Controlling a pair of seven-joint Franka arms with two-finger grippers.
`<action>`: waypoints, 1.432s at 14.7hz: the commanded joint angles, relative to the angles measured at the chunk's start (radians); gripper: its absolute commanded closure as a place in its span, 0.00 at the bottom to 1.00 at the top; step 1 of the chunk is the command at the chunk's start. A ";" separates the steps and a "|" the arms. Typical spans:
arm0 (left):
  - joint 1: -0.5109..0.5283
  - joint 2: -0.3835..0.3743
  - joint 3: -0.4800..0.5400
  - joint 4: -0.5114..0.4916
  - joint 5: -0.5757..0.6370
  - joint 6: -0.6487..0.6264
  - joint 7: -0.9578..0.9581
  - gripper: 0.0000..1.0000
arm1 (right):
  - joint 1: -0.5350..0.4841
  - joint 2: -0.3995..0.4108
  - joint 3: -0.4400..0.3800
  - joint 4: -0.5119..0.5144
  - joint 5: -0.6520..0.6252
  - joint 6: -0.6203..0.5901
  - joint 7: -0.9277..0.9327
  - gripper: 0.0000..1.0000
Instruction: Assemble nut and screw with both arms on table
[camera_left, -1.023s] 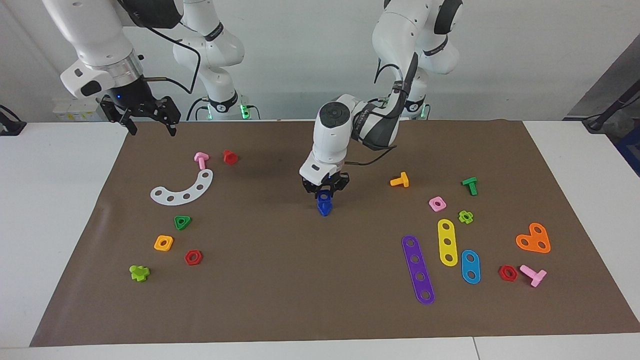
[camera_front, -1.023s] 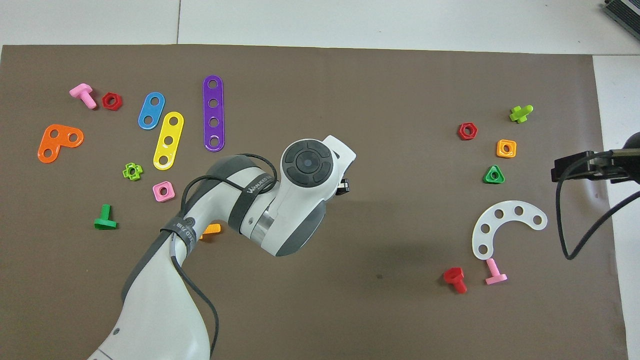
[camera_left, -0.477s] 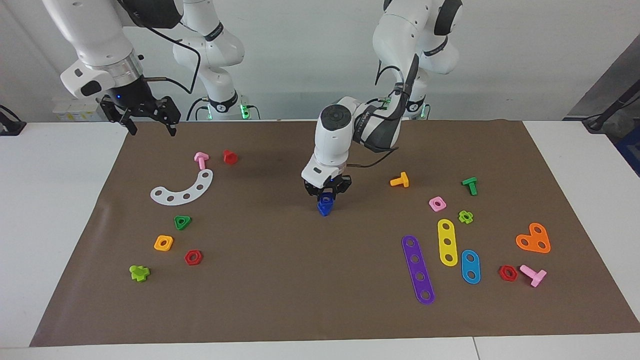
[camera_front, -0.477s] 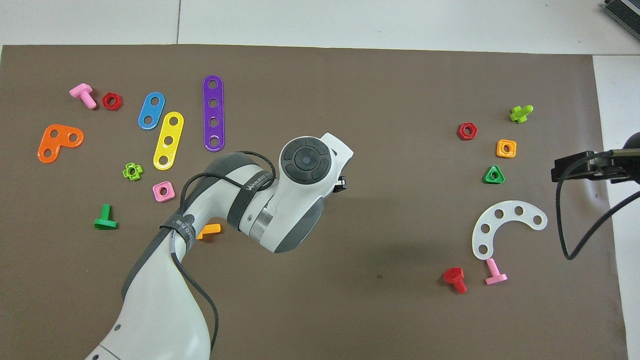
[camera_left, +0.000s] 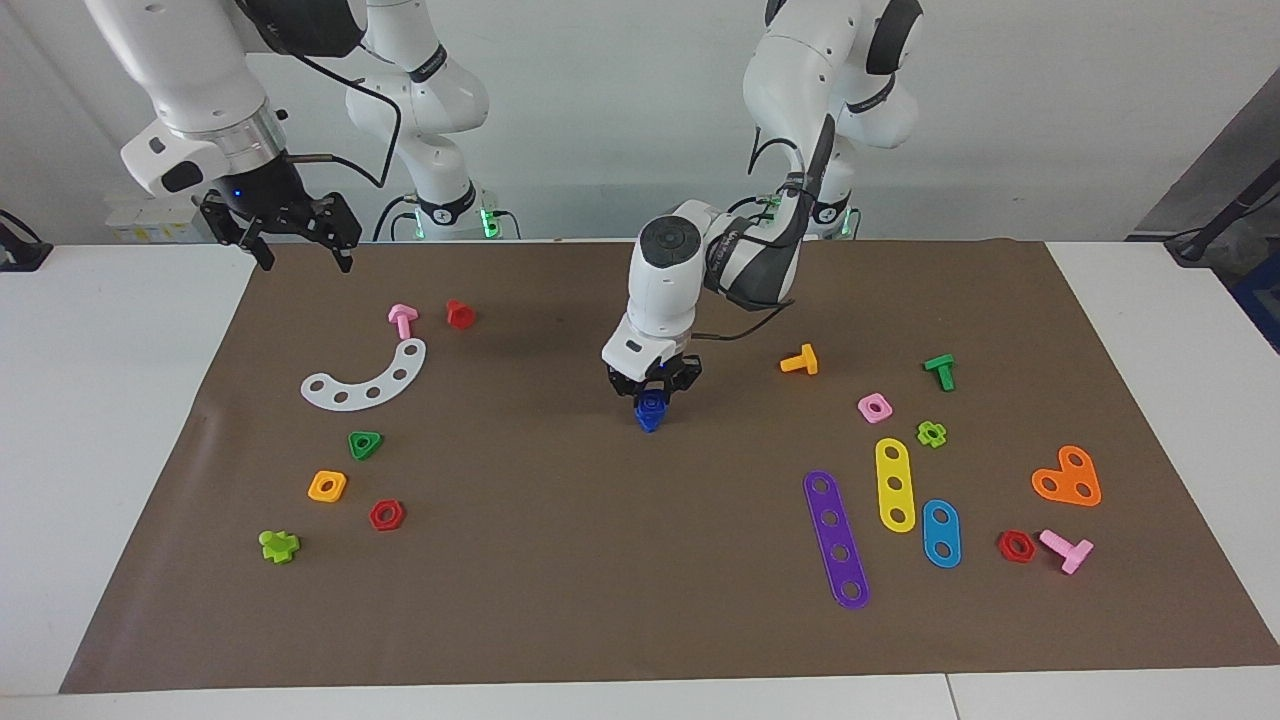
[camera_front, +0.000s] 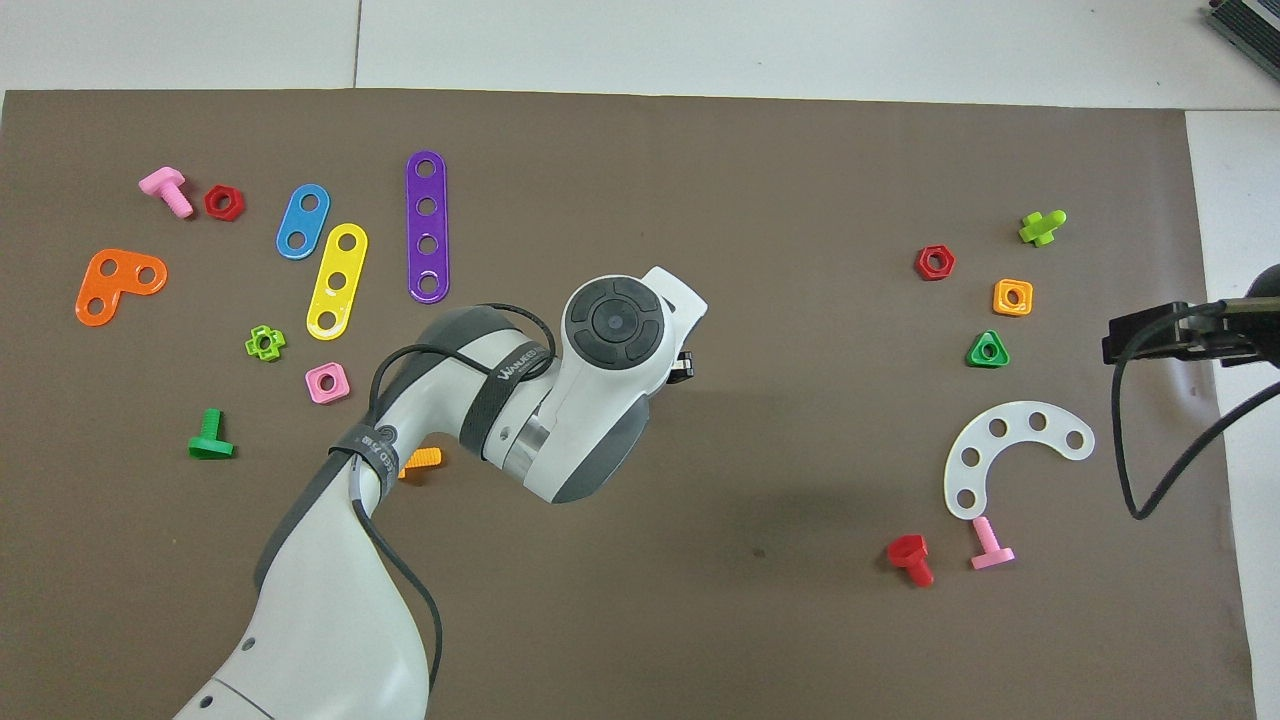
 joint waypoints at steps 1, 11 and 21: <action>-0.009 0.012 0.007 0.012 0.019 0.017 -0.014 0.85 | -0.001 -0.014 -0.002 -0.004 0.004 -0.014 -0.024 0.00; -0.006 0.015 0.007 0.028 0.022 -0.003 -0.010 0.23 | -0.001 -0.014 -0.002 -0.004 0.004 -0.014 -0.024 0.00; 0.135 -0.057 -0.001 0.178 0.003 -0.283 0.166 0.22 | -0.001 -0.014 -0.002 -0.004 0.004 -0.014 -0.024 0.00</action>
